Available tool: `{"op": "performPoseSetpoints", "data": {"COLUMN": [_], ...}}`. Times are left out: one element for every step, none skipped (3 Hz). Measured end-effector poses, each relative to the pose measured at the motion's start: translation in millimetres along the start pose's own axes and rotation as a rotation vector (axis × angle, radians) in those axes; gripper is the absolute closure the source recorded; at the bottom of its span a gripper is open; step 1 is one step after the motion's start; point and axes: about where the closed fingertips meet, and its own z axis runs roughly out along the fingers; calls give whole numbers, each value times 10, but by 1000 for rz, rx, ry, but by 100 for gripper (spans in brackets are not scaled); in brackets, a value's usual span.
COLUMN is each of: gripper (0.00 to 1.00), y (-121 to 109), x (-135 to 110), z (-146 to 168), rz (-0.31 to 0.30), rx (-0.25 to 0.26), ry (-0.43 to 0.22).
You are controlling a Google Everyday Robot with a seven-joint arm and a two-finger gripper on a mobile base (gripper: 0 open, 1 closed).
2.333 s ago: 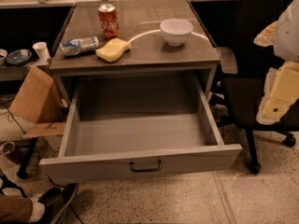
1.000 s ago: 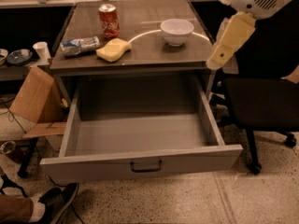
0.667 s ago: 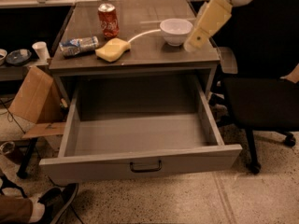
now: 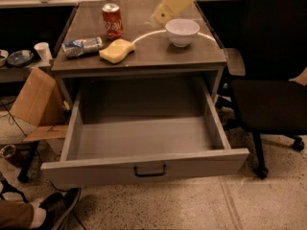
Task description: Place sponge into top drawer
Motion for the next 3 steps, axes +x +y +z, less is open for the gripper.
{"op": "performPoseSetpoints", "data": {"gripper": [0,0,0], "y": [-42,-122,-122], "x": [-361,-612,-612], "z": [417,941,941], "rz": [19,20,20], "rx": [-17,-15,-15], "ry": [-9,-10,-10]}}
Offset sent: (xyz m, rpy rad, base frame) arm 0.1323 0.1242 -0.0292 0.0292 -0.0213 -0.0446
